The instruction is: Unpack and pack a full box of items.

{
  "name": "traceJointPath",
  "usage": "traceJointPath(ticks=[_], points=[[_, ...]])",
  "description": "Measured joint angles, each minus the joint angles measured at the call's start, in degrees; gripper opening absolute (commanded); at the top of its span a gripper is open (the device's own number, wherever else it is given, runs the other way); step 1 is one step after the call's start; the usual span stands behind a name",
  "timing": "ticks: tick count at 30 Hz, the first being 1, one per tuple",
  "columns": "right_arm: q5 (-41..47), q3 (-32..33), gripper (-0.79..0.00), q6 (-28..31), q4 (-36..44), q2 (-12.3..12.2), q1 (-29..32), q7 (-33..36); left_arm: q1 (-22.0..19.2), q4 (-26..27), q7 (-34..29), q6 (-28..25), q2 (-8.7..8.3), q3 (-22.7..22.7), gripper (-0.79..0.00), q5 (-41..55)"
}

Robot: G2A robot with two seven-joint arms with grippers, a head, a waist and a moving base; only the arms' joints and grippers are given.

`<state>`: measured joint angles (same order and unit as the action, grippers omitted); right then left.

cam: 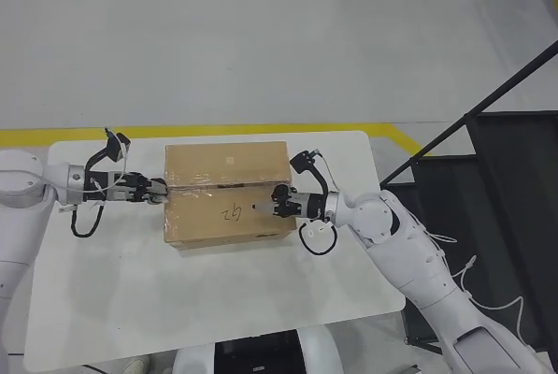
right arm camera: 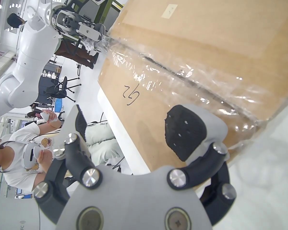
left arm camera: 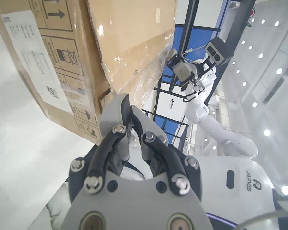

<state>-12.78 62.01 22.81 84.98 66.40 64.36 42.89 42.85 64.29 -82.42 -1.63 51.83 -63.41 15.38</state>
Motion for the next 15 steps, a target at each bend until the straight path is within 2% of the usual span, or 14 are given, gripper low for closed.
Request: traceJointPath(ticks=[7,15], points=[[-0.09,0.08,0.0,0.12,-0.08,-0.11,-0.08,-0.04,-2.06,-1.46,3.52,-1.52,0.22,1.81,-0.785,-5.85],[-0.18,0.15,0.0,0.12,0.0,-0.24,-0.06,0.1,-2.23,-0.79,5.42,-2.35,0.32,2.79,-0.785,-8.47]])
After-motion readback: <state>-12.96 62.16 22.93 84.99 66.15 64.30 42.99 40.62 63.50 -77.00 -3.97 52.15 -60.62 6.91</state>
